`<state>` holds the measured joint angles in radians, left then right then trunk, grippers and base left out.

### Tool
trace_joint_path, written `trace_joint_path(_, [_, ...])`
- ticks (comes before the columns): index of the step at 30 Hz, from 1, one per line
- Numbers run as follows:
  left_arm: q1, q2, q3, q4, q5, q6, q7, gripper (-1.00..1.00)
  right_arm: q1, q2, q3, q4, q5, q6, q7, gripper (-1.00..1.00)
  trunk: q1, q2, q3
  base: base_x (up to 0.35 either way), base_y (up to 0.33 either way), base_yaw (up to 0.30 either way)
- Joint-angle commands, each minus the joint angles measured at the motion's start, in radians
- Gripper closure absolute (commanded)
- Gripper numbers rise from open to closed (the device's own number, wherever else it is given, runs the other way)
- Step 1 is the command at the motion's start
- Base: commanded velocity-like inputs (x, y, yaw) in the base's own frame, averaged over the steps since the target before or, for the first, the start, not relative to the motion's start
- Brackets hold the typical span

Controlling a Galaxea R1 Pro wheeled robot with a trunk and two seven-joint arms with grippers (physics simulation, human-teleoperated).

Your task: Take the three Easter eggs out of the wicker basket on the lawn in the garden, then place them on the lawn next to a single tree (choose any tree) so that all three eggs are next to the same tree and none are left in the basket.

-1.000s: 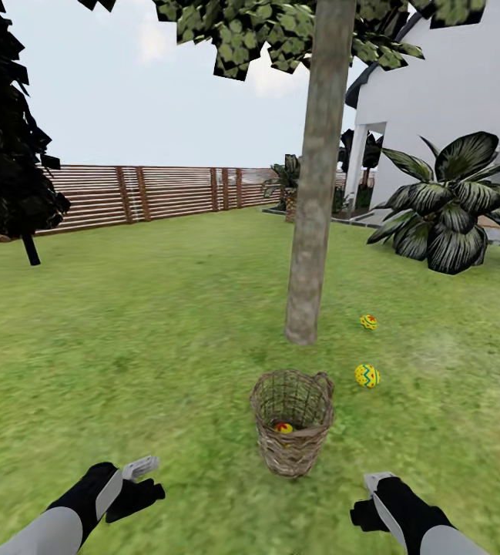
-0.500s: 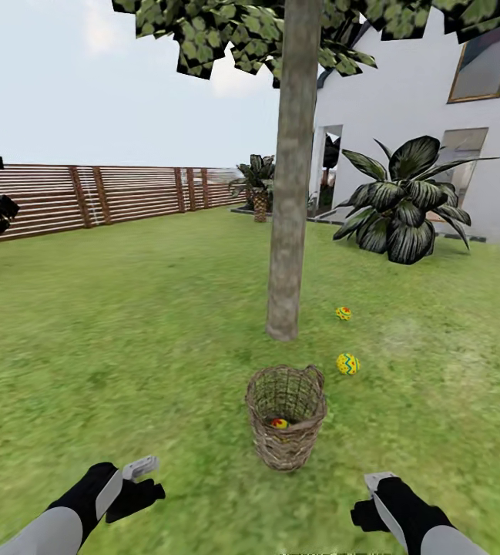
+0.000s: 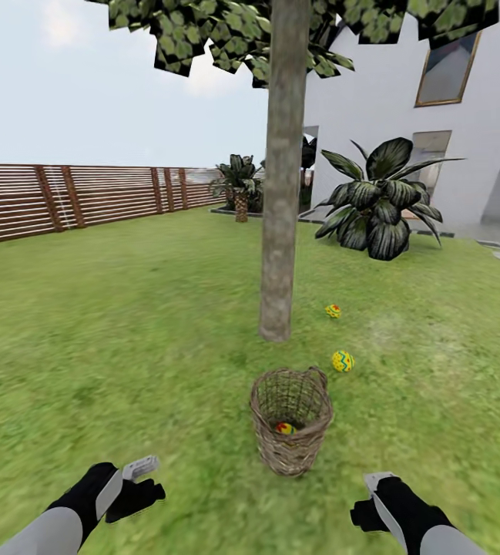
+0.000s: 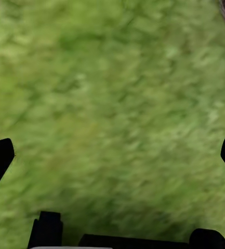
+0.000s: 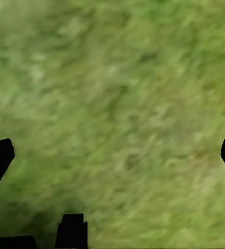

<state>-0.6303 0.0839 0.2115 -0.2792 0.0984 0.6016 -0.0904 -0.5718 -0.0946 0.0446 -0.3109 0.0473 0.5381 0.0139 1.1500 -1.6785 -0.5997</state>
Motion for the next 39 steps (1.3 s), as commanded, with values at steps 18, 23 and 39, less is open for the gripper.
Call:
trace_joint_path(18, [0.0,0.0,0.002,-0.001,0.01,0.006,0.001,-1.0,0.0,0.0,0.005,-0.002,0.005,0.005,0.001,-1.0,0.0,0.0,-0.001,0.295,0.183,-0.002])
trace_joint_path(23, [0.0,-0.001,0.002,-0.001,0.01,0.006,0.001,-1.0,0.0,-0.001,0.005,-0.002,0.003,0.005,0.001,-1.0,0.0,0.0,0.001,0.29,0.203,-0.167])
trace_joint_path(39, [0.0,0.0,0.003,0.0,0.013,0.006,0.003,-1.0,0.0,0.0,0.005,-0.002,0.003,0.005,0.001,-1.0,0.0,0.0,0.005,0.244,0.183,-0.191])
